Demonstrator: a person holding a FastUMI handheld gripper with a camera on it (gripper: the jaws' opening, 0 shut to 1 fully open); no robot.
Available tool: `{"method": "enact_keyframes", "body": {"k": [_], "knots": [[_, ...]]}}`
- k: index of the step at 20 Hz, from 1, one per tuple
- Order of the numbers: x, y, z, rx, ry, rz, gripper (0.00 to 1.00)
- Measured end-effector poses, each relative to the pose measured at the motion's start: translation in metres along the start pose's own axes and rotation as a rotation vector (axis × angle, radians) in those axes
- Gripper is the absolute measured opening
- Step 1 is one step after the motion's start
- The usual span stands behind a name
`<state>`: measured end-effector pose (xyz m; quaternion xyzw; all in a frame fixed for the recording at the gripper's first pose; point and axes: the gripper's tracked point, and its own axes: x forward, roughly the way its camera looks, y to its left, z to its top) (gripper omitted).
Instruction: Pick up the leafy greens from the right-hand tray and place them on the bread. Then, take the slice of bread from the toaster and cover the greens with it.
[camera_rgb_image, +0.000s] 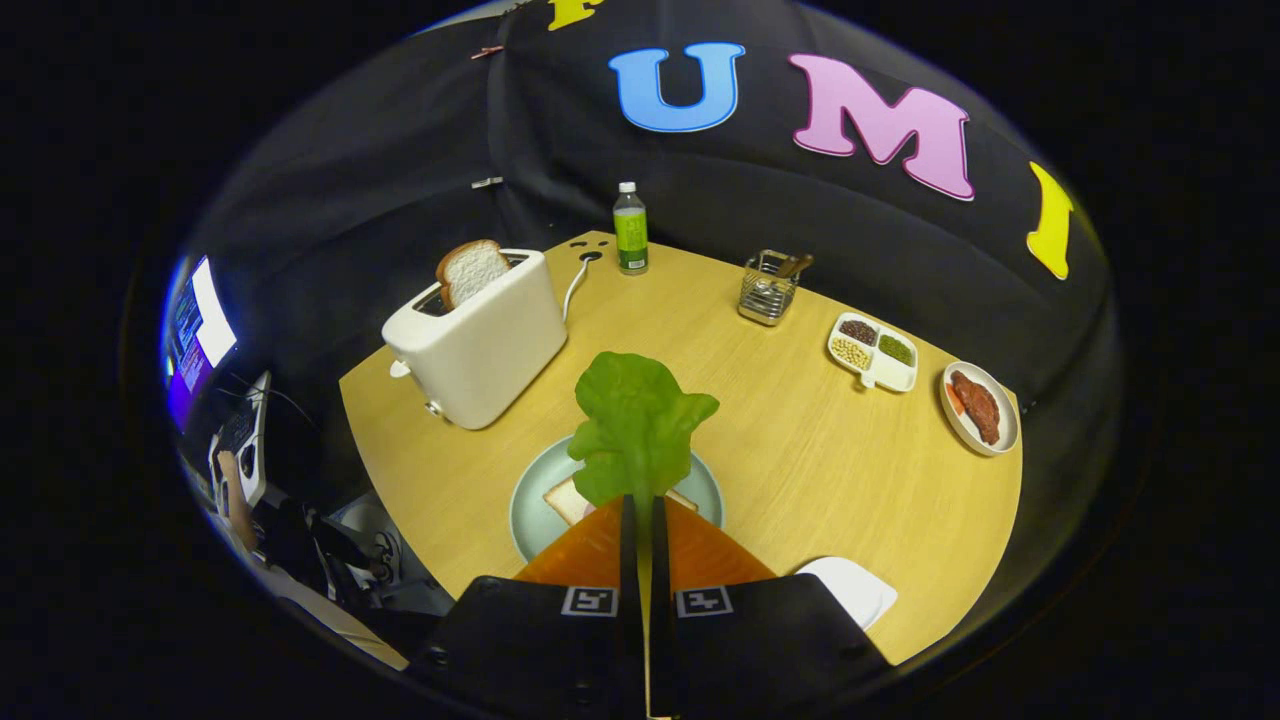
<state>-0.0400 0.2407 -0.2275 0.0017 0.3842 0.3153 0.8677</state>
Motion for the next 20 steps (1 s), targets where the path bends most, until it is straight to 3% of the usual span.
{"method": "enact_keyframes", "body": {"k": [5,6,7,10,15,20], "knots": [[0.038,0.013,-0.012,-0.041,0.075,-0.012,0.07],[0.047,0.013,-0.015,-0.045,0.086,-0.02,0.09],[0.056,0.012,-0.015,-0.048,0.079,-0.032,0.18],[0.066,0.012,-0.009,-0.052,0.049,-0.069,1.0],[0.058,0.011,0.004,-0.023,-0.003,-0.11,0.99],[0.025,0.009,0.051,-0.015,-0.145,-0.166,0.99]]}}
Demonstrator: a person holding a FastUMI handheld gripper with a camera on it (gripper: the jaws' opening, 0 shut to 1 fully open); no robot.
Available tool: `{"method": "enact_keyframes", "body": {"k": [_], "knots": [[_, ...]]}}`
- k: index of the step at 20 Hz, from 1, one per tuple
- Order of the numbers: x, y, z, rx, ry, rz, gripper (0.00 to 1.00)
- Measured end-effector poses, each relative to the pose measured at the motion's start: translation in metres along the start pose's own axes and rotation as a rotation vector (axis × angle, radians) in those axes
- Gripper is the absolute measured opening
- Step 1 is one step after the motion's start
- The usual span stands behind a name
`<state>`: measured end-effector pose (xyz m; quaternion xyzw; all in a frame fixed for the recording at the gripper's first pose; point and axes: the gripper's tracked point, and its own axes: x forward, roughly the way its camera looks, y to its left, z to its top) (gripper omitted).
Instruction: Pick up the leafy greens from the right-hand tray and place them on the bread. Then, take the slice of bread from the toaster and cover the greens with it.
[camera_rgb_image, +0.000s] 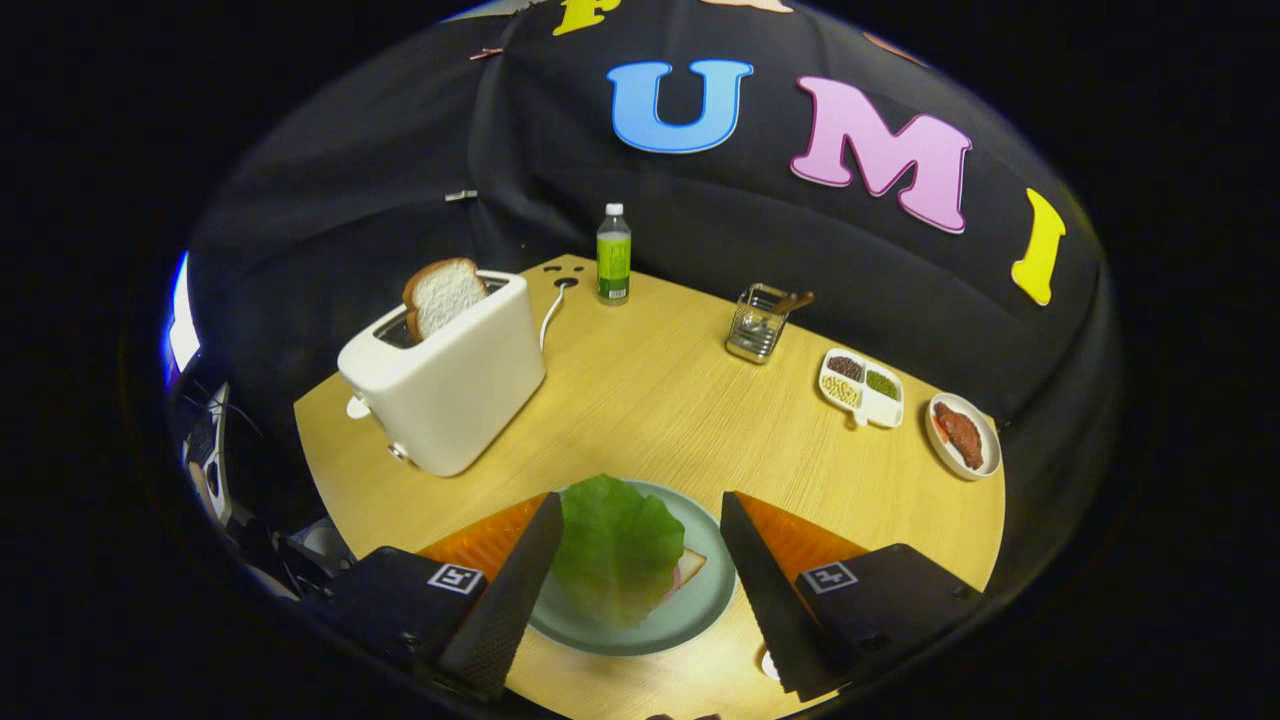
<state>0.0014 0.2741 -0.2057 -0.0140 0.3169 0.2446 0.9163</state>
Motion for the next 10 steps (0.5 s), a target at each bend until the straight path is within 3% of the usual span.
{"method": "enact_keyframes", "body": {"k": [5,10], "knots": [[-0.023,0.019,0.076,0.012,-0.171,-0.023,0.98],[-0.017,0.07,0.142,0.065,-0.272,0.042,0.99]]}}
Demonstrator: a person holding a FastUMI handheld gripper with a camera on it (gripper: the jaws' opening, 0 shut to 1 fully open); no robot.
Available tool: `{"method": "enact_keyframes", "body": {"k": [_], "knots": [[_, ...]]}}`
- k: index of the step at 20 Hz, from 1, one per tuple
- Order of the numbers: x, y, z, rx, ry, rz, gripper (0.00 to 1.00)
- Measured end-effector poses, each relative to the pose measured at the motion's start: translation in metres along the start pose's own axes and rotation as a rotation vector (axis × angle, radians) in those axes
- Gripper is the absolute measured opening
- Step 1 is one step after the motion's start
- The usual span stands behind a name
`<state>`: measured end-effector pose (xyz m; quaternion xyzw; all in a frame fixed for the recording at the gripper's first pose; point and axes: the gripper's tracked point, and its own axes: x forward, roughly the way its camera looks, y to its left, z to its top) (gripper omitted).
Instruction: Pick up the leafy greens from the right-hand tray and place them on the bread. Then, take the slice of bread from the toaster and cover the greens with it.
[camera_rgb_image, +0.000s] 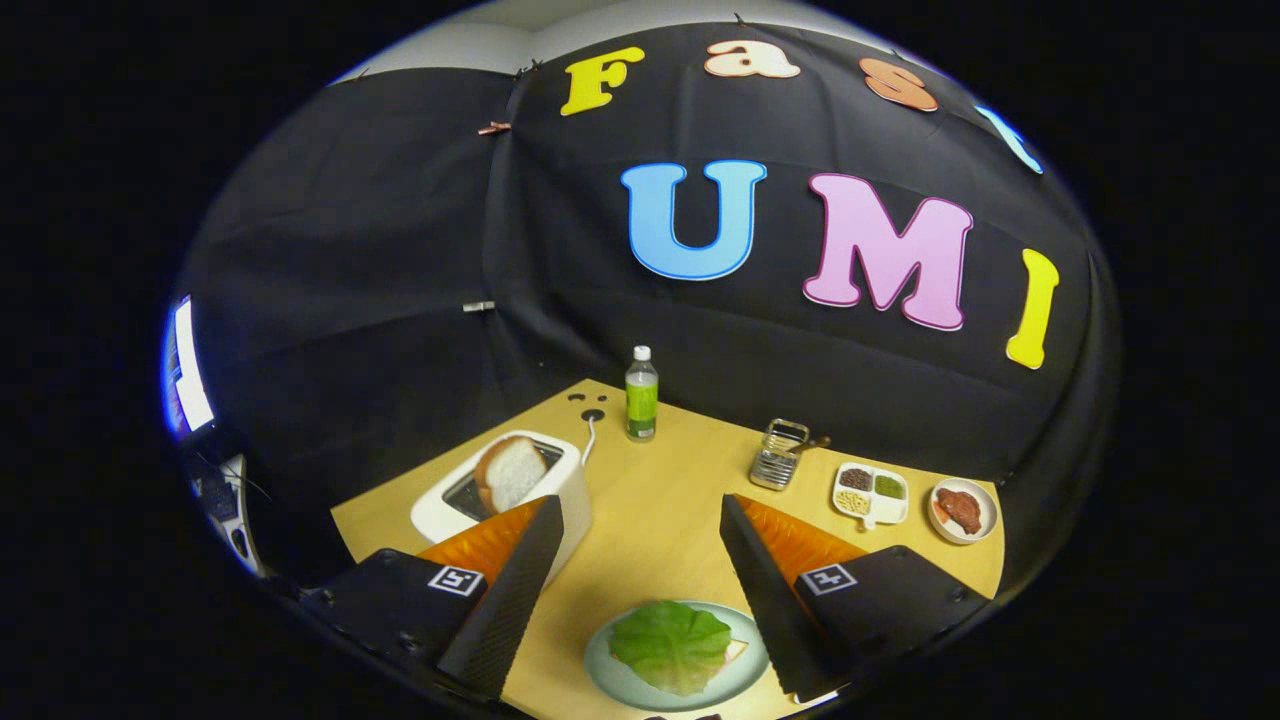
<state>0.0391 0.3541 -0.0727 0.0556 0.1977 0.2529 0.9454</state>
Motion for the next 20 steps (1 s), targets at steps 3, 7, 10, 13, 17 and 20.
{"method": "enact_keyframes", "body": {"k": [3,7,10,13,17,20], "knots": [[0.026,0.041,0.015,0.01,-0.007,0.054,0.98],[0.067,0.09,0.01,-0.008,0.042,0.103,0.99],[0.098,0.105,-0.018,0.033,0.139,0.069,0.98],[0.127,0.118,-0.039,0.114,0.204,0.057,0.99],[0.156,0.109,-0.061,0.122,0.258,0.007,0.99],[0.165,0.092,-0.062,0.136,0.256,-0.069,0.96]]}}
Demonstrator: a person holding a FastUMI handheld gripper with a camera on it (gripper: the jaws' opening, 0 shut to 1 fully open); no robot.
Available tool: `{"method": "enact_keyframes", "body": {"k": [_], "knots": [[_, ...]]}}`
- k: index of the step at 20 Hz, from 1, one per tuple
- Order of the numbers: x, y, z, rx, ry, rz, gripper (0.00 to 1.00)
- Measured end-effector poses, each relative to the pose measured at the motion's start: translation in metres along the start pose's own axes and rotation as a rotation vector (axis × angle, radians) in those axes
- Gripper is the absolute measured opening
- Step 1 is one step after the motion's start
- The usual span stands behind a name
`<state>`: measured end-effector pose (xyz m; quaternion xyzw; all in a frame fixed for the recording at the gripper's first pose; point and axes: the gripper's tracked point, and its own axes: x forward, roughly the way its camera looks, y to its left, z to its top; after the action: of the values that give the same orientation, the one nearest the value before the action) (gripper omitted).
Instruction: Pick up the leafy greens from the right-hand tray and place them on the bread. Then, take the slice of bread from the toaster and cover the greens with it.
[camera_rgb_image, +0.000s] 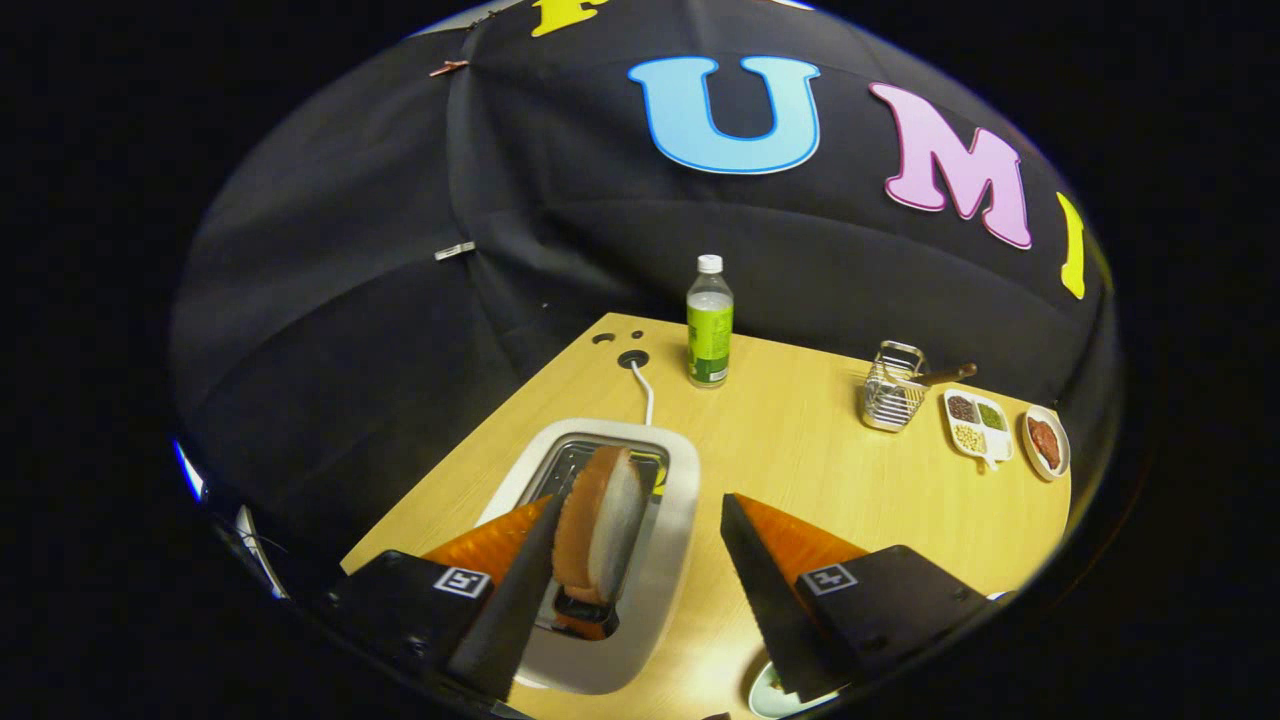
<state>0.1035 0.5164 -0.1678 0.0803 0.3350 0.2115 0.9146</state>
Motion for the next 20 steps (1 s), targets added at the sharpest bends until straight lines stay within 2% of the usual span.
{"method": "enact_keyframes", "body": {"k": [1,2,4,6,8,10,14,20], "knots": [[0.003,0.0,0.0,0.016,0.003,-0.006,0.88],[0.004,0.002,-0.001,0.038,0.013,0.003,0.7],[0.007,0.011,-0.005,0.081,0.044,0.036,0.57],[0.007,0.013,-0.009,0.105,0.061,0.042,0.25],[0.003,0.017,-0.007,0.115,0.06,0.045,0.18],[-0.004,0.021,-0.006,0.111,0.05,0.058,0.15],[-0.031,0.019,0.014,0.099,-0.019,0.072,0.14],[-0.091,-0.005,0.058,0.159,-0.143,0.088,0.14]]}}
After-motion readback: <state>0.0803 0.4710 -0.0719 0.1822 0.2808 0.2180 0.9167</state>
